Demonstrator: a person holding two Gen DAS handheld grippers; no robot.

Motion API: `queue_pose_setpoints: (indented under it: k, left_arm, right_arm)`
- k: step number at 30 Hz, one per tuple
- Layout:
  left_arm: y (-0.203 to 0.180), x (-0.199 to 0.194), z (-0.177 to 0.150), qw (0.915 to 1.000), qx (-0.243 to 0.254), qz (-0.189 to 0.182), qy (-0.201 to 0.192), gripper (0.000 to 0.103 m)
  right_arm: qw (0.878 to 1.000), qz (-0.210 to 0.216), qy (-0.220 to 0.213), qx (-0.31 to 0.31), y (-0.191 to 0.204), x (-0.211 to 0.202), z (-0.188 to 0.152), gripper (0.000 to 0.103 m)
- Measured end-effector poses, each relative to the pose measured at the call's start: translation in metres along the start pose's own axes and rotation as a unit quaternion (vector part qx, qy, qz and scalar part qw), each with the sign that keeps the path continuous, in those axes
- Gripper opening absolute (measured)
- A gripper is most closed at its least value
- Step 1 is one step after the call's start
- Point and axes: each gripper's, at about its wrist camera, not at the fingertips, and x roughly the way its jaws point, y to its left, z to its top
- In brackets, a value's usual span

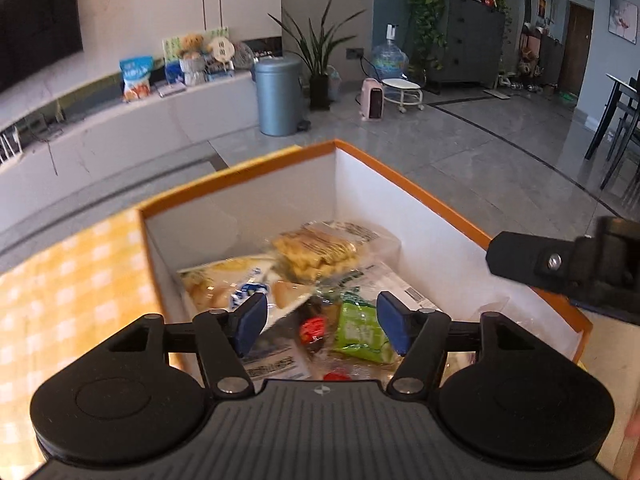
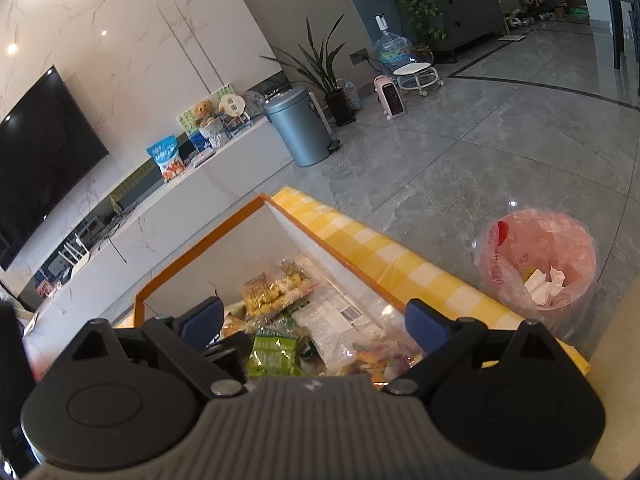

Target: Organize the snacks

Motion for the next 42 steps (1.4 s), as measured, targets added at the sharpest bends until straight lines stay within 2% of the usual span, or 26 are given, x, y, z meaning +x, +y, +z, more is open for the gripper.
queue_pose_setpoints:
  k: [9,15,17,21,24,26,32,35,36,39,42]
  left_arm:
    - [0.023,-0.057,0.002,0.9993,-0.003,0.021,-0.029,0.079]
    - [0.057,-0.103,-0.002,0.9965,-0.036,0.041,-0.063,0.084]
    - [0.068,-0.118,-0.006,0.9943,-0.05,0.057,-0.074,0.084]
    - [0.085,-0.142,-0.016,0.9907,-0.074,0.078,-0.084,0.085]
    - [0.095,-0.157,-0.03,0.988,-0.094,0.082,-0.091,0.085]
    - [0.098,-0.162,-0.04,0.9868,-0.104,0.085,-0.092,0.085]
    - [0.088,-0.164,-0.069,0.9898,-0.093,0.07,-0.082,0.085]
    - [0.084,-0.159,-0.085,0.991,-0.098,0.055,-0.073,0.085]
    - [0.082,-0.157,-0.089,0.9912,-0.099,0.054,-0.07,0.081]
    - [0.081,-0.156,-0.094,0.9905,-0.099,0.063,-0.072,0.081]
    - [0.081,-0.156,-0.101,0.9909,-0.1,0.059,-0.069,0.082]
  right_arm:
    - [0.999,-0.024,-0.014,-0.021,0.009,-0.007,0.0,0.096]
    - [0.996,0.039,-0.036,-0.068,0.046,-0.03,-0.004,0.096]
    - [0.994,0.045,-0.041,-0.092,0.063,-0.036,-0.008,0.097]
    - [0.99,-0.004,-0.047,-0.132,0.092,-0.04,-0.024,0.097]
    - [0.99,-0.023,-0.053,-0.132,0.097,-0.049,-0.043,0.097]
    - [0.991,-0.029,-0.061,-0.117,0.093,-0.057,-0.063,0.097]
    - [0.983,-0.05,-0.068,-0.164,0.087,-0.091,-0.113,0.097]
    - [0.981,-0.045,-0.065,-0.179,0.089,-0.11,-0.126,0.097]
    - [0.979,-0.042,-0.061,-0.189,0.09,-0.115,-0.13,0.097]
    - [0.973,-0.062,-0.062,-0.212,0.095,-0.119,-0.136,0.094]
    - [0.977,-0.05,-0.047,-0.204,0.091,-0.118,-0.139,0.094]
